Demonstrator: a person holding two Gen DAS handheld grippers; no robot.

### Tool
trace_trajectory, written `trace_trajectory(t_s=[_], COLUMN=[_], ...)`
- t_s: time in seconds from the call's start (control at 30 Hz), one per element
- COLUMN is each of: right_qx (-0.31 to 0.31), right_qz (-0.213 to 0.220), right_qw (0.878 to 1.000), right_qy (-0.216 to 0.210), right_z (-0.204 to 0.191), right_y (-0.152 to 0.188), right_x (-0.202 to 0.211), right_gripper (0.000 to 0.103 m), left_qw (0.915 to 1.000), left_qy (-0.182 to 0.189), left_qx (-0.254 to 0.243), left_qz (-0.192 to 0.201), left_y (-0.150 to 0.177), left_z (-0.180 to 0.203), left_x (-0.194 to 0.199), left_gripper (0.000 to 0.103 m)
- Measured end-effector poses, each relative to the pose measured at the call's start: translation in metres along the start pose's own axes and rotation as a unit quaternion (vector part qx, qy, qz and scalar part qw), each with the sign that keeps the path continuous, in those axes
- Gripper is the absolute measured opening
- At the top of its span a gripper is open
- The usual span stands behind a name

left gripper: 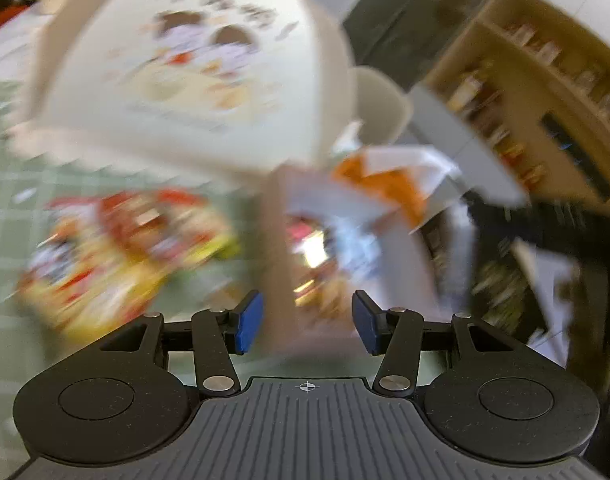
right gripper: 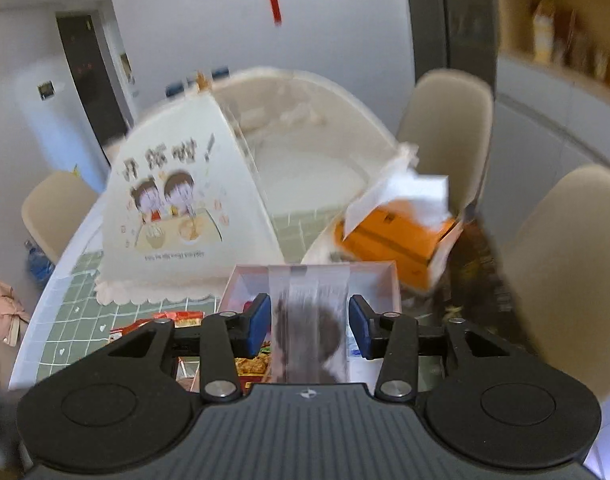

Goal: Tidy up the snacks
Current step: 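Release the pastry into the pink box with the left gripper while the right drops the brown packet in, then grasp the red quail-egg bag with the right gripper while the left grasps a red-gold packet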

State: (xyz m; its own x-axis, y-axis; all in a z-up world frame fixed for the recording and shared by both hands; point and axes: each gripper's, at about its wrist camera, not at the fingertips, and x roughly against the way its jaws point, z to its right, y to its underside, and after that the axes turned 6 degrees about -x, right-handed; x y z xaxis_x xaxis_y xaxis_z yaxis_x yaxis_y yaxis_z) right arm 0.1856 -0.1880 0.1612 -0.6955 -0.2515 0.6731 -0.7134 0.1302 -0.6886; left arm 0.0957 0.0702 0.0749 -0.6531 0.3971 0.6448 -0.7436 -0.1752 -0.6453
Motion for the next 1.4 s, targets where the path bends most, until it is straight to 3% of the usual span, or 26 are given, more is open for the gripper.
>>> trace_trajectory(t_s=[0.17,0.3,0.43,0.6,0.73,0.77,0.97,1.07,1.23,1.4], right_qx=[0.016,0.057,0.096,0.139,0.151,0.152,0.135,0.115,0.085,0.111], right_qz=[-0.014,-0.061,-0.106,-0.134,-0.158,-0.17,-0.208,-0.232,-0.278,-0.201], right_qw=[1.0,0.995,0.987,0.981,0.976,0.974,0.969,0.964,0.945,0.967], right_qy=[-0.007,-0.051,-0.073,-0.033,0.013,0.016,-0.018,-0.063,-0.148,-0.114], right_z=[-0.025,-0.075,-0.135,-0.195,-0.206,-0.207,-0.202,-0.195,-0.178,-0.144], right_y=[0.0,0.01,0.024,0.028,0.034,0.038,0.065,0.085,0.118,0.126], right_x=[-0.025,-0.057,-0.104,-0.176,-0.22,-0.226,-0.195,-0.162,-0.116,-0.068], right_gripper=[0.048,0.058,0.059,0.059,0.059,0.054,0.046,0.046,0.046,0.048], left_qw=[0.9977,0.996,0.9962,0.9959,0.9954,0.9954,0.997,0.9973,0.9964,0.9958], left_qy=[-0.049,-0.051,-0.041,-0.007,0.014,0.016,0.007,0.0,-0.03,-0.045], left_qx=[0.007,0.038,0.021,0.0,-0.002,-0.001,0.026,0.043,0.066,0.072], left_qz=[-0.047,-0.063,-0.074,-0.09,-0.095,-0.094,-0.073,-0.06,-0.045,-0.034], left_y=[0.046,0.065,0.07,0.08,0.088,0.088,0.075,0.066,0.056,0.05], left_z=[-0.036,-0.056,-0.056,-0.053,-0.055,-0.056,-0.077,-0.086,-0.098,-0.098], left_x=[0.024,0.031,0.041,0.047,0.052,0.053,0.057,0.055,0.058,0.065], left_gripper=[0.054,0.054,0.054,0.054,0.054,0.054,0.054,0.054,0.054,0.054])
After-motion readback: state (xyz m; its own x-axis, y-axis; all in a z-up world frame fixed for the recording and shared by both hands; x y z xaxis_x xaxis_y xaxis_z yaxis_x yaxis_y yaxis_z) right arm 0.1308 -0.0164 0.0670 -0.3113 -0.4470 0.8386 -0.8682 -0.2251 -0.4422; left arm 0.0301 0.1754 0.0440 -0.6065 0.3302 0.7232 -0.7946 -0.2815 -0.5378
